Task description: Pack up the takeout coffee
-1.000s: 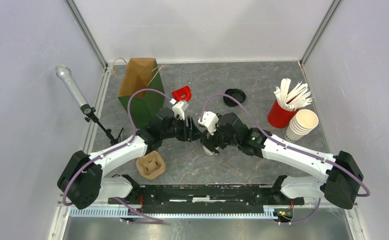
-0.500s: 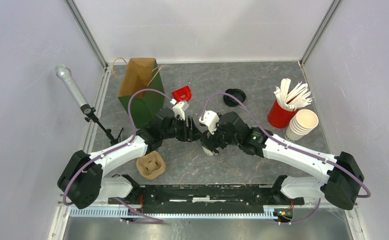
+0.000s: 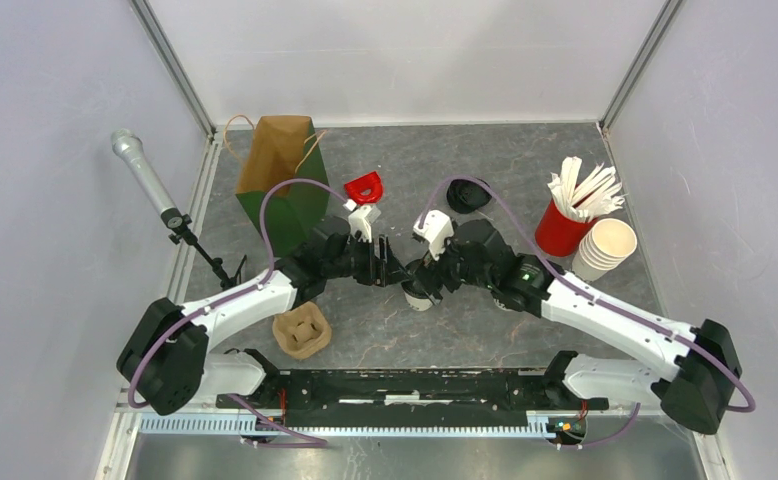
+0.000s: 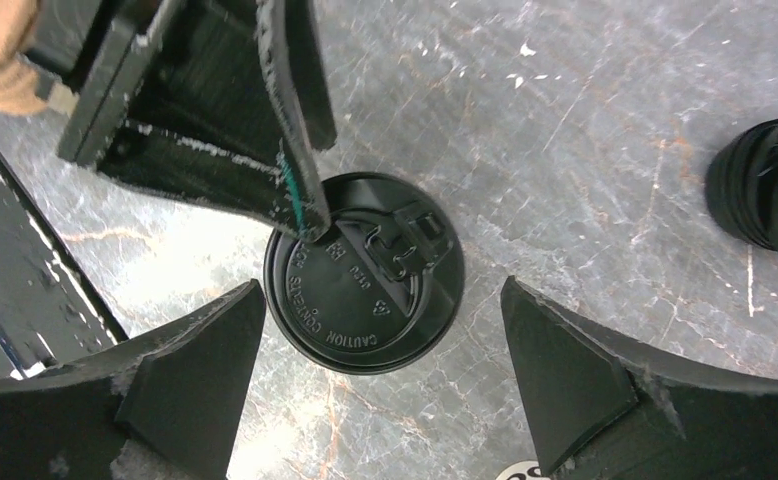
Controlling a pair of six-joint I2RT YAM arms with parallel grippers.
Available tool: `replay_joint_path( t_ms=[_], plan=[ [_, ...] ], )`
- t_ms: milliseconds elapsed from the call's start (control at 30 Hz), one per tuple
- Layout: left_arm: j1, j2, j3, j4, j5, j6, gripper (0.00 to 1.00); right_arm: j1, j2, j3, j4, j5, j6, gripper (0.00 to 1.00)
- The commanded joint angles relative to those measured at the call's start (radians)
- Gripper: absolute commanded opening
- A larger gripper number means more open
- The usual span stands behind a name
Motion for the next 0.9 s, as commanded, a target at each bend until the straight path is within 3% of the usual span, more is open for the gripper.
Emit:
replay_joint_path(
  t_ms=[0, 300, 867],
  plan=[
    [0.004, 0.003, 0.005, 0.063, 0.052, 0.024, 0.71, -0.028, -0.077, -0.001, 0.086, 0.044, 0.081, 0.93],
    [0.004, 0.033, 0.023, 0.072, 0.056, 0.031, 0.71, -0.129, -0.104, -0.094, 0.205, -0.048, 0.160, 0.76],
    [0.002, 0.075, -0.047, 0.091, 0.027, 0.018, 0.54, -0.208, -0.110, -0.321, 0.368, -0.204, 0.232, 0.66]
  ],
)
